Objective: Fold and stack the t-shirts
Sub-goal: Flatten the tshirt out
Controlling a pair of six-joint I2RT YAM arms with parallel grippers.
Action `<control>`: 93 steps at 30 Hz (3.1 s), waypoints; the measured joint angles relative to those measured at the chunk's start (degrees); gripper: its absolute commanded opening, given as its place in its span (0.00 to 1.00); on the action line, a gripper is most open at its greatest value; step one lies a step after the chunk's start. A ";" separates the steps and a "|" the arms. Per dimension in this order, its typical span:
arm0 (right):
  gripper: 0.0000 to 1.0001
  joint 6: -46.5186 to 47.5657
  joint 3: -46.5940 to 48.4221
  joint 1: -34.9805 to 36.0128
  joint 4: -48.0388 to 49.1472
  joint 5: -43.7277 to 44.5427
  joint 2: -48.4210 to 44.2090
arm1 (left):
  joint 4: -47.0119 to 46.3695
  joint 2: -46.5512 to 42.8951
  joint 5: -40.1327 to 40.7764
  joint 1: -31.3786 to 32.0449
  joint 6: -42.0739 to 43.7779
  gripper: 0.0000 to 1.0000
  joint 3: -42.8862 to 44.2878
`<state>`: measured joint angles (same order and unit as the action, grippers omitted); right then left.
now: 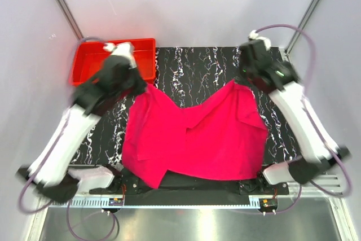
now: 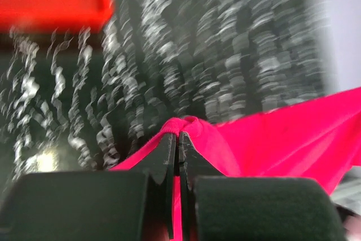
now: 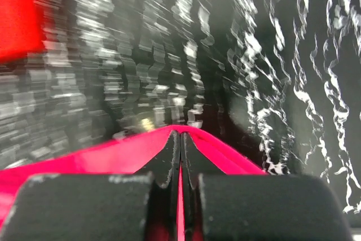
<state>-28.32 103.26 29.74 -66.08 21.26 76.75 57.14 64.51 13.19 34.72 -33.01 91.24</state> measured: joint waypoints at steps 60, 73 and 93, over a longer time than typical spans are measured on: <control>0.85 6.58 -13.53 -19.37 3.74 -16.90 21.68 | -18.29 6.19 -16.79 -8.50 -21.09 0.37 -51.39; 0.87 5.99 -17.77 -19.39 5.42 -18.95 19.98 | -20.00 9.20 -15.67 -8.15 -28.92 0.39 -54.25; 0.52 4.74 -18.97 -19.82 6.78 -18.97 20.35 | -18.93 4.79 -9.09 -7.91 -27.93 0.00 -52.15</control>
<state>-23.57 84.29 9.91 -59.31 2.28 97.10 38.22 69.30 4.10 26.81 -60.95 39.09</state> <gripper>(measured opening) 0.533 0.012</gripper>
